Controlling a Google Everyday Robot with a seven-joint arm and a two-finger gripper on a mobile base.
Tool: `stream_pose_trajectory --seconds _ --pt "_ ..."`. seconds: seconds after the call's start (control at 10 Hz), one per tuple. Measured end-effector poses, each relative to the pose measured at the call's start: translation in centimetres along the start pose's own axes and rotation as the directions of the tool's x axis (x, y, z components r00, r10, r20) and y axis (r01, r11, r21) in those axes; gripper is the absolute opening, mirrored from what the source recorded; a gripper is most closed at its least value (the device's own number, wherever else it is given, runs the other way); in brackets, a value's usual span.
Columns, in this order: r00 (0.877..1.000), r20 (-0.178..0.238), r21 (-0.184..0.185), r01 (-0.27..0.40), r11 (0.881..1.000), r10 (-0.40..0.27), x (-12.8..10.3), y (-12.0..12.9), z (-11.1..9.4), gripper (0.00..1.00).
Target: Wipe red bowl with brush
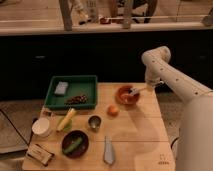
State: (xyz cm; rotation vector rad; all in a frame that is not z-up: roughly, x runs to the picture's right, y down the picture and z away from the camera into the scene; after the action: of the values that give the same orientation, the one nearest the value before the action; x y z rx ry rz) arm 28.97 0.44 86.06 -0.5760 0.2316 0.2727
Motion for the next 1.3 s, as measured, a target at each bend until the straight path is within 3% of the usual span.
stream_pose_trajectory --seconds 0.4,0.8,1.1,1.3 --pt "0.999 0.011 0.009 0.047 0.999 -0.047 -4.1 -0.9 -0.2 0.0" --pt "0.989 0.022 -0.015 0.145 0.989 -0.144 -6.1 1.3 0.5 0.0" --pt "0.986 0.019 -0.016 0.165 0.986 -0.165 -4.5 3.3 0.7 0.0" --pt "0.991 0.008 -0.012 0.137 0.99 -0.137 -2.4 2.9 0.8 0.0"
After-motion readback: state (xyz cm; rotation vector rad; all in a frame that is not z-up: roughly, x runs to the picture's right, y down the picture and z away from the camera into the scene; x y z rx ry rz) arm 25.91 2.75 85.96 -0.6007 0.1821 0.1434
